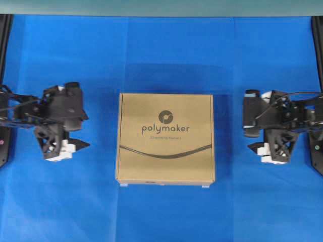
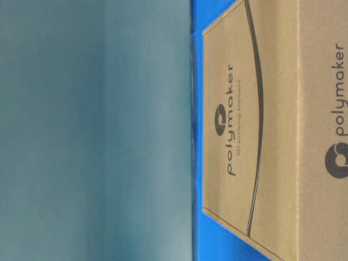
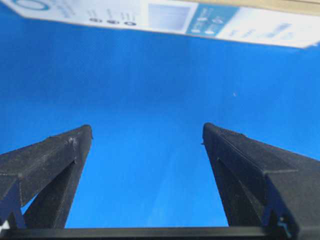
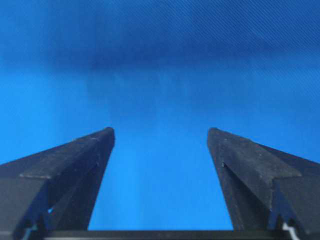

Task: Lift up the cardboard box by clamping it between your arms.
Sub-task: 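Move both grippers inward to press against the box's left and right sides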

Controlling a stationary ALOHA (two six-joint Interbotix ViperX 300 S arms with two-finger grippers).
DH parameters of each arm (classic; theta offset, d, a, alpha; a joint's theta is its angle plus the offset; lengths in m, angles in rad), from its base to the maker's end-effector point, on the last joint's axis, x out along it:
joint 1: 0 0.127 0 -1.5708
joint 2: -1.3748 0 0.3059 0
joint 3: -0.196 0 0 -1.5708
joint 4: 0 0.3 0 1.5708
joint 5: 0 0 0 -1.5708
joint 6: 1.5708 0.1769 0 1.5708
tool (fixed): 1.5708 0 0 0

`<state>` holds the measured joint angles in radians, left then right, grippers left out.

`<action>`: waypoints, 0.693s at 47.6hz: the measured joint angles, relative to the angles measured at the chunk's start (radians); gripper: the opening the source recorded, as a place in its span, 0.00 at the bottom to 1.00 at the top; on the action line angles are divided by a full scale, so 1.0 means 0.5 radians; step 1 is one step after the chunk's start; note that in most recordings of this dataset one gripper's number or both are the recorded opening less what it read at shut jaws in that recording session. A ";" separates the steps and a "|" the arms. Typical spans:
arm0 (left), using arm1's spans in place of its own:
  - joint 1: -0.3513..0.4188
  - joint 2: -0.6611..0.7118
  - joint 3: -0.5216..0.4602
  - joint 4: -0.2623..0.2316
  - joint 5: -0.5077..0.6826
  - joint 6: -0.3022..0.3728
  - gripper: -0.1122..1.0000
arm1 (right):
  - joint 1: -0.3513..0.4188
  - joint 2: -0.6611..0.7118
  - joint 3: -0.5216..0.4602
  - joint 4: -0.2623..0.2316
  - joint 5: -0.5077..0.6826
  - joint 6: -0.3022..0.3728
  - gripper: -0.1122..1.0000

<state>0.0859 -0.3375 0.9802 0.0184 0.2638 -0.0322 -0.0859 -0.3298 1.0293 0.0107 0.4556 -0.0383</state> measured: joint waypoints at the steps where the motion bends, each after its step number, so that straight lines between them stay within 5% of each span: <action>1: 0.000 0.025 -0.006 0.000 -0.031 0.006 0.88 | 0.006 0.028 -0.009 0.000 -0.018 -0.006 1.00; 33: 0.000 0.479 -0.190 0.003 -0.319 0.034 0.88 | 0.040 0.500 -0.233 0.000 -0.476 -0.052 1.00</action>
<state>0.0859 -0.0982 0.8851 0.0199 0.1043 -0.0153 -0.0660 -0.0798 0.9127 0.0107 0.2178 -0.0644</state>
